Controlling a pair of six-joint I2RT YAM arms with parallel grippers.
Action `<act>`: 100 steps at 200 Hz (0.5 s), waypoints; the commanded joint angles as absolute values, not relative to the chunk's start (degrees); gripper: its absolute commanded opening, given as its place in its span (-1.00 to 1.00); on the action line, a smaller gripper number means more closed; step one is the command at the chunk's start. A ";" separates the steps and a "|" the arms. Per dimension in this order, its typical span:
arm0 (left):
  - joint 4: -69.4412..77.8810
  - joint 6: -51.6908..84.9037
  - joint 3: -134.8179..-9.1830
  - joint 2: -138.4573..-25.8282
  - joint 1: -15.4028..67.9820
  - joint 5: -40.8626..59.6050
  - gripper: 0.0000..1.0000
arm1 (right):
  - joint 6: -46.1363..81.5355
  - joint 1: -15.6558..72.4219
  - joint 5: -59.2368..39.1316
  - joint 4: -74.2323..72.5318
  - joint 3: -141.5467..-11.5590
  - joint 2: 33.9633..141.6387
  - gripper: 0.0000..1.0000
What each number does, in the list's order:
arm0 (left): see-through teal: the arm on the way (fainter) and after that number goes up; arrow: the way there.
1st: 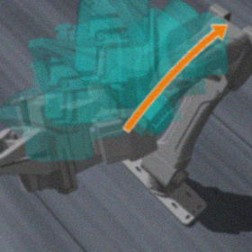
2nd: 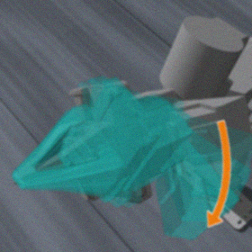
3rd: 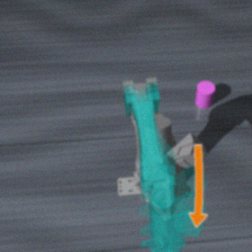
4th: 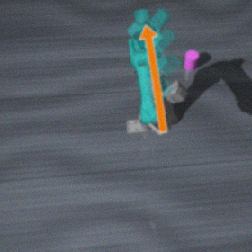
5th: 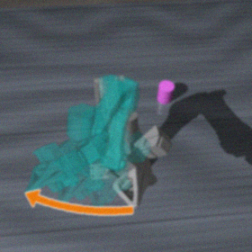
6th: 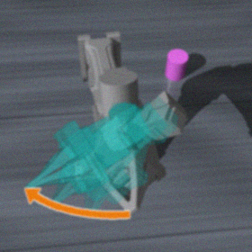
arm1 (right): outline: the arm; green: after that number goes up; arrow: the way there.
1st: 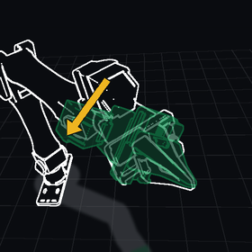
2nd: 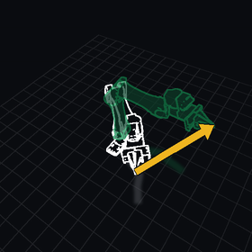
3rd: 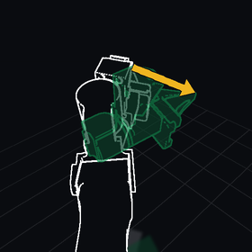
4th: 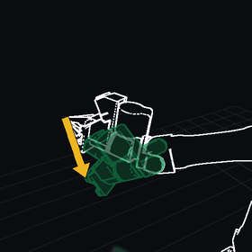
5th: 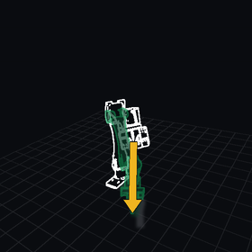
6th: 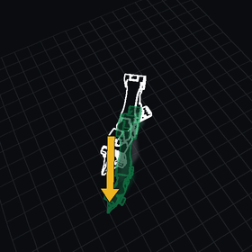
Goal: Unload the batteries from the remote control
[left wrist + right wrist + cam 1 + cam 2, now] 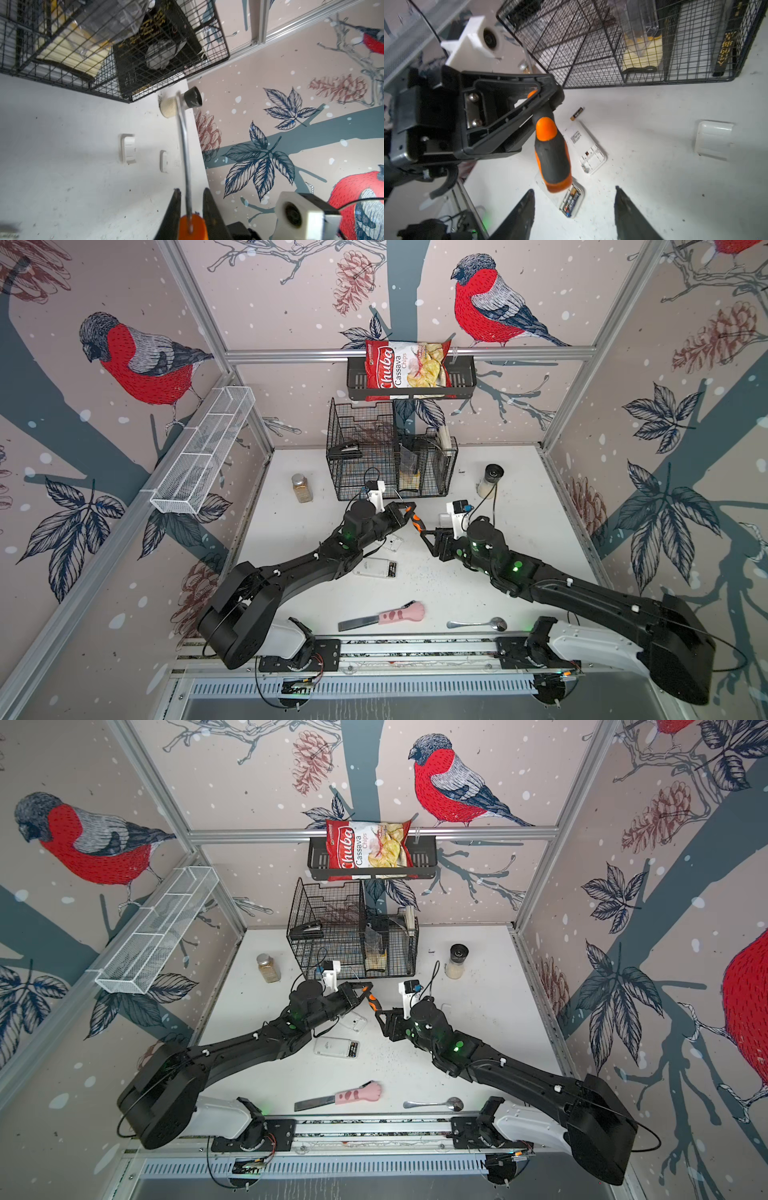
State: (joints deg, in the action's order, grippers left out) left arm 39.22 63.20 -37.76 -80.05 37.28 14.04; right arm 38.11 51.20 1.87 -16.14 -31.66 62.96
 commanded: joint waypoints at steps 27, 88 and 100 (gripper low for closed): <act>50.70 67.09 -37.17 -81.11 37.05 14.89 -1.00 | 47.11 49.88 -2.63 -36.40 -29.67 64.58 0.08; 53.51 68.29 -36.51 -81.56 38.03 13.78 -1.00 | 49.33 48.71 -6.25 -42.95 -30.23 69.35 -0.05; 53.79 68.38 -36.73 -81.73 38.17 13.88 -1.00 | 49.73 48.59 -6.85 -44.25 -30.39 70.20 -0.09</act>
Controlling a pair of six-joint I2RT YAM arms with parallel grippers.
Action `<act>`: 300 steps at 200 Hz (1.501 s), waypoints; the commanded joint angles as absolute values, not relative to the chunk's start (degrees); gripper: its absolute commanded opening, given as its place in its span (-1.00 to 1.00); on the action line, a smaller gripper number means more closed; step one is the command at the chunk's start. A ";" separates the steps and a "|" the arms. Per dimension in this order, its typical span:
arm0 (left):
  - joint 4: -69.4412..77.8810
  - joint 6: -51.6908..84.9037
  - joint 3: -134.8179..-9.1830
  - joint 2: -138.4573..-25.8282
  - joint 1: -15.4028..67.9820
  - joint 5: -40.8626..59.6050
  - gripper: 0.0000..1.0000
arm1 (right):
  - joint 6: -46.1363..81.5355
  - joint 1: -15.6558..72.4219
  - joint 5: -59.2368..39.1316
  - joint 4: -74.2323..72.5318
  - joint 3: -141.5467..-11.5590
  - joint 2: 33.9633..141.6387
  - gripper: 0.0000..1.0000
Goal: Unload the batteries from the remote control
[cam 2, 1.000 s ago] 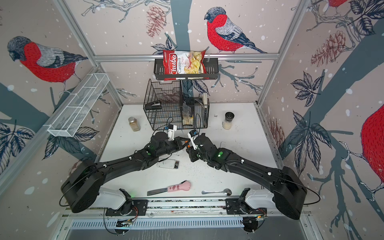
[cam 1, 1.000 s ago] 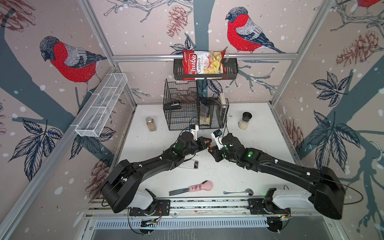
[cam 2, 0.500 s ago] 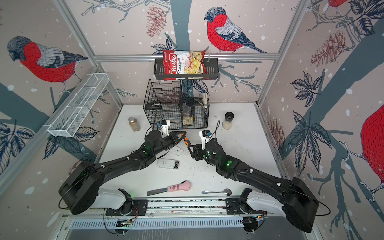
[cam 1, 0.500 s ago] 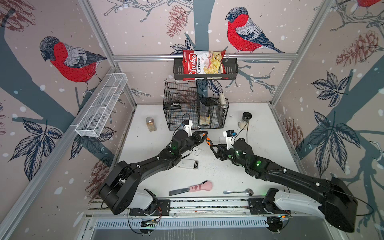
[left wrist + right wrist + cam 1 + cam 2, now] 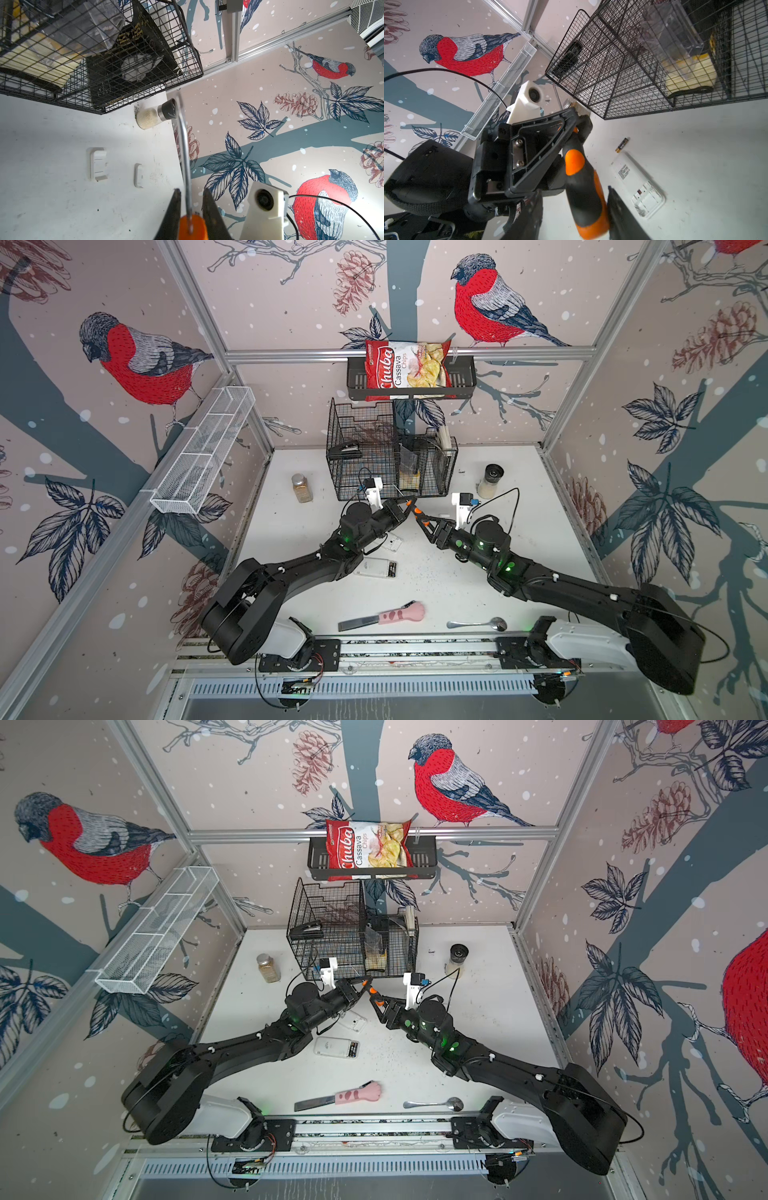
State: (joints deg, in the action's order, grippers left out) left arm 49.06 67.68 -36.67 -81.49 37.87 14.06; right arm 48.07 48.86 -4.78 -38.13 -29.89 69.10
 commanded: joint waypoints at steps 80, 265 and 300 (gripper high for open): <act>55.70 69.46 -35.58 -83.26 39.42 13.62 -1.00 | 50.54 48.43 -6.63 -48.65 -31.51 73.64 -0.32; 57.11 70.58 -32.54 -84.28 40.01 13.27 -1.00 | 49.42 48.36 -4.23 -50.88 -31.02 72.60 -0.69; 56.71 70.43 -31.64 -83.61 39.99 12.66 -1.00 | 48.57 48.47 -3.89 -48.43 -31.94 72.72 -0.91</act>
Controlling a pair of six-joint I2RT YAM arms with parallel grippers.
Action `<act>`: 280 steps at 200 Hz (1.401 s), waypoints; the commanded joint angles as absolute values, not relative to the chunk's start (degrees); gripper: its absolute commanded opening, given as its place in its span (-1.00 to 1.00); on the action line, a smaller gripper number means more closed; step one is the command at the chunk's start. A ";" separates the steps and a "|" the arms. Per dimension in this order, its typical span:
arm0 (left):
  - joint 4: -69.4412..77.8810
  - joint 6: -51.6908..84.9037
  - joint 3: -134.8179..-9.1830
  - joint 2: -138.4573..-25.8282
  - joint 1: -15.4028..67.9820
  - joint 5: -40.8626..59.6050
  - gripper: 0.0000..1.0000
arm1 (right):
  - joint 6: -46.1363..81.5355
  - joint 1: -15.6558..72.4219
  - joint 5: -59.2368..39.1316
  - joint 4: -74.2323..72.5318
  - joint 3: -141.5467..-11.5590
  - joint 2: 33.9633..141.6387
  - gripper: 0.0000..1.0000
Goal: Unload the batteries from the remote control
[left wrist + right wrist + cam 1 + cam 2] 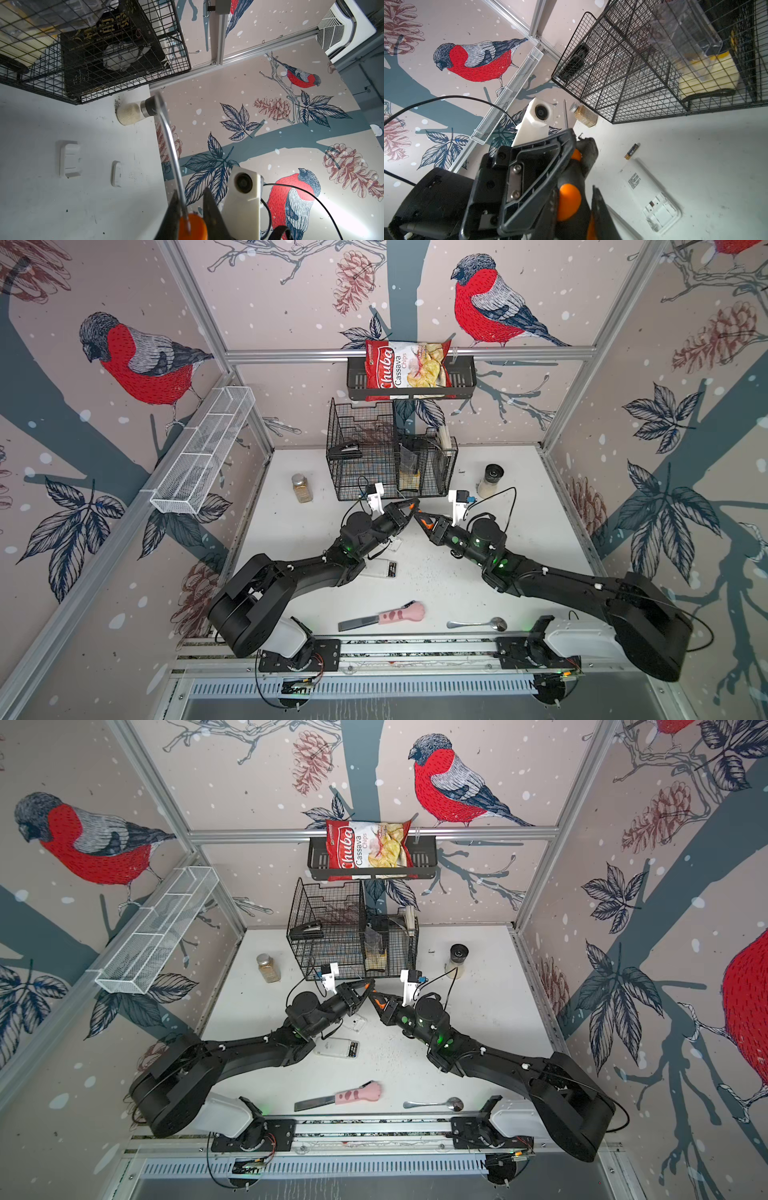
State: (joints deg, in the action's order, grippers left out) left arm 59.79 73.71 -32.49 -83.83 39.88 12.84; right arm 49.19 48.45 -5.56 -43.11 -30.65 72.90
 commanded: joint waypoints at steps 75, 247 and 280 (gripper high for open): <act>55.38 69.34 -30.85 -82.24 39.87 11.69 -0.80 | 46.08 48.51 -2.98 -38.17 -33.66 72.07 -1.00; 39.95 62.70 -29.73 -70.87 35.66 7.95 -0.21 | 42.72 48.95 -4.81 -23.57 -33.33 68.59 -1.00; 25.34 61.66 -27.28 -63.17 33.66 4.56 -0.22 | 40.35 49.26 -4.96 -16.57 -32.87 65.16 -1.00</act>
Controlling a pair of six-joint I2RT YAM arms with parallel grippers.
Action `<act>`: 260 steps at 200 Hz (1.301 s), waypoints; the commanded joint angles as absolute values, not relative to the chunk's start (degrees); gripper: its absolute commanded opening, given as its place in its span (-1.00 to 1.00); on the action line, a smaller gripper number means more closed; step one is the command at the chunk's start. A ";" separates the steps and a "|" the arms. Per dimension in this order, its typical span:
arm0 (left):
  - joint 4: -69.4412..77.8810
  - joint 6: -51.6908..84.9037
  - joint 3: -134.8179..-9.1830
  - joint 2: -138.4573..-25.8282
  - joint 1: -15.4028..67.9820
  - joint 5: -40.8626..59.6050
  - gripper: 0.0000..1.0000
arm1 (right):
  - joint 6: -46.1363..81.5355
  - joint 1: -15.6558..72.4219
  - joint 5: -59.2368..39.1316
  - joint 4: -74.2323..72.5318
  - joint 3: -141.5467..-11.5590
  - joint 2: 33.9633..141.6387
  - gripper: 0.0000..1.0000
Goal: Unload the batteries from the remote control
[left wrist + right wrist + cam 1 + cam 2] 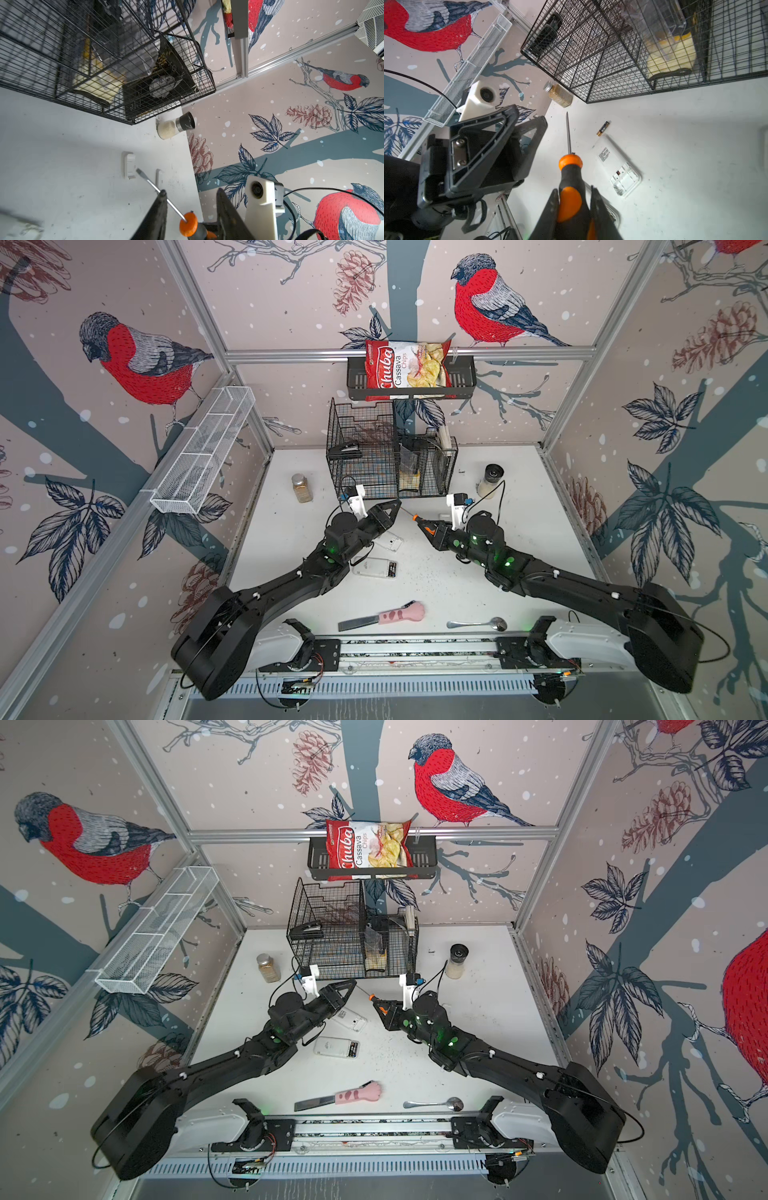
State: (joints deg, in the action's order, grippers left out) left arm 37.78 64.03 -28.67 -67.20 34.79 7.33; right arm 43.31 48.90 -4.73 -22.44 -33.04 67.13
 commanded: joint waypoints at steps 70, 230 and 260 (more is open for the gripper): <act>6.64 59.39 -23.39 -56.84 30.70 3.97 -0.23 | 35.86 52.92 -4.51 0.28 -35.07 60.62 -1.00; 22.89 65.58 -23.73 -64.63 30.39 19.38 -0.11 | 32.64 56.45 -1.19 -11.65 -34.45 65.36 -1.00; 22.84 65.92 -23.83 -64.35 30.39 19.78 -0.09 | 30.91 56.46 -2.81 -14.96 -36.74 69.07 -1.00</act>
